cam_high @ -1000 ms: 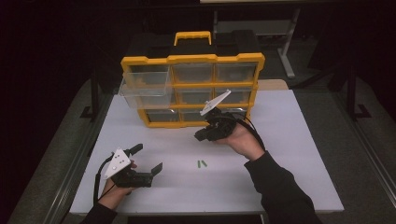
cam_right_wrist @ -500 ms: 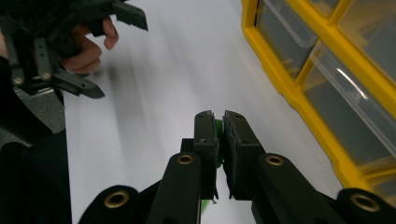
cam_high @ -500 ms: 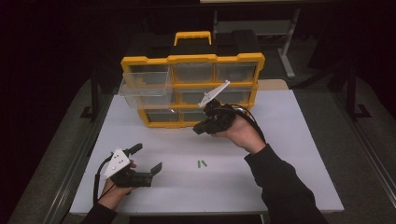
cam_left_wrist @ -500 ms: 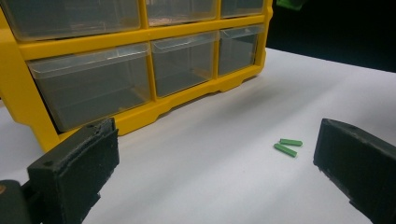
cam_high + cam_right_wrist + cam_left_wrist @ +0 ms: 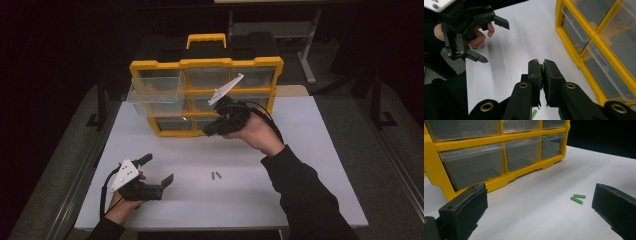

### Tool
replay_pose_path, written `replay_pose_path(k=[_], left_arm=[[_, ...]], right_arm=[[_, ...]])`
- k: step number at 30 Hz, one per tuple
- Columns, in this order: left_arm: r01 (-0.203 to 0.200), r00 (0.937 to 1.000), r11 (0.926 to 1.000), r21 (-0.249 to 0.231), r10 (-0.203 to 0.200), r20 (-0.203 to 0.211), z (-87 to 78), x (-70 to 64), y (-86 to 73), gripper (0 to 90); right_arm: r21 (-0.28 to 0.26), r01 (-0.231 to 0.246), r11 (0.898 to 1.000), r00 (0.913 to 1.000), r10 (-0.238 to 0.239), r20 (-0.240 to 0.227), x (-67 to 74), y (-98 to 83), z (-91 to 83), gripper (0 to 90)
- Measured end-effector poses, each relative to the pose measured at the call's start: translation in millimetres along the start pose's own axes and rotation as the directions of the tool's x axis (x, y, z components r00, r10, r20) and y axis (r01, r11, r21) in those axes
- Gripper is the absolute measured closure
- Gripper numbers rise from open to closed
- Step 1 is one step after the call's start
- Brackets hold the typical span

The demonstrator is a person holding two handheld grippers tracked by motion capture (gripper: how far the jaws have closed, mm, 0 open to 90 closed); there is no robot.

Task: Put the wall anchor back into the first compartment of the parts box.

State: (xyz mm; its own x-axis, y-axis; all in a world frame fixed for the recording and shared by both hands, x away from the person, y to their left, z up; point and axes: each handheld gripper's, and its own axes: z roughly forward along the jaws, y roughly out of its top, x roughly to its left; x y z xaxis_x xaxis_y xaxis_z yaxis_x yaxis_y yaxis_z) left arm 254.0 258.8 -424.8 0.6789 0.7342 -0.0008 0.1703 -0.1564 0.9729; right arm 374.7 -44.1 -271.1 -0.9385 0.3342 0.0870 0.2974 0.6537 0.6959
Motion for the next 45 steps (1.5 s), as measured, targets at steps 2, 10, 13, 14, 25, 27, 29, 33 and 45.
replay_pose_path(k=[2, 10, 13, 14, 25, 27, 29, 33, 45], left_arm=[[-0.001, 1.0000, 1.0000, 0.000, 0.001, 0.000, 0.0, -0.2, 0.0, 0.0], [0.002, 1.0000, 1.0000, -0.001, -0.002, 0.001, -0.1, 0.0, 0.1, 0.0], [0.001, 1.0000, 1.0000, 0.001, -0.001, 0.001, -0.4, -0.5, 0.3, 0.0], [0.001, 1.0000, 1.0000, 0.004, -0.001, 0.001, -0.6, -0.7, 0.4, 0.0], [0.001, 1.0000, 1.0000, 0.004, -0.001, 0.000, -0.7, -0.9, 0.6, 0.0], [-0.002, 1.0000, 1.0000, 0.007, 0.002, 0.003, -0.8, -0.9, 0.7, 0.0], [0.003, 1.0000, 1.0000, 0.007, -0.003, 0.002, -1.0, -0.9, 0.5, 0.0], [0.000, 1.0000, 1.0000, 0.001, 0.000, 0.003, -0.9, -0.6, 0.6, 0.0], [0.003, 1.0000, 1.0000, -0.003, -0.003, 0.005, -0.3, -1.0, 0.1, 0.0]], right_arm=[[-0.003, 0.003, 1.000, 1.0000, -0.003, -0.002, -0.2, 3.1, -1.7, 83.3], [-0.011, 0.008, 1.000, 0.9999, -0.008, -0.006, -0.8, 15.3, -8.5, 83.3], [-0.017, 0.017, 1.000, 0.9998, -0.017, -0.005, -0.7, 20.6, -11.4, 83.3], [-0.021, 0.024, 0.999, 0.9997, -0.024, 0.000, -0.7, 22.3, -12.3, 83.3], [-0.035, 0.046, 0.998, 0.9987, -0.045, 0.025, -0.9, 40.9, -23.8, 83.3], [-0.039, 0.046, 0.998, 0.9986, -0.044, 0.029, -0.7, 44.3, -25.9, 83.3], [-0.040, 0.049, 0.998, 0.9983, -0.047, 0.033, -0.9, 47.7, -28.5, 83.3], [-0.043, 0.056, 0.998, 0.9978, -0.054, 0.038, -1.3, 54.9, -32.3, 83.3], [-0.082, 0.067, 0.994, 0.9972, -0.063, 0.040, -1.5, 81.9, -46.8, 83.3]])
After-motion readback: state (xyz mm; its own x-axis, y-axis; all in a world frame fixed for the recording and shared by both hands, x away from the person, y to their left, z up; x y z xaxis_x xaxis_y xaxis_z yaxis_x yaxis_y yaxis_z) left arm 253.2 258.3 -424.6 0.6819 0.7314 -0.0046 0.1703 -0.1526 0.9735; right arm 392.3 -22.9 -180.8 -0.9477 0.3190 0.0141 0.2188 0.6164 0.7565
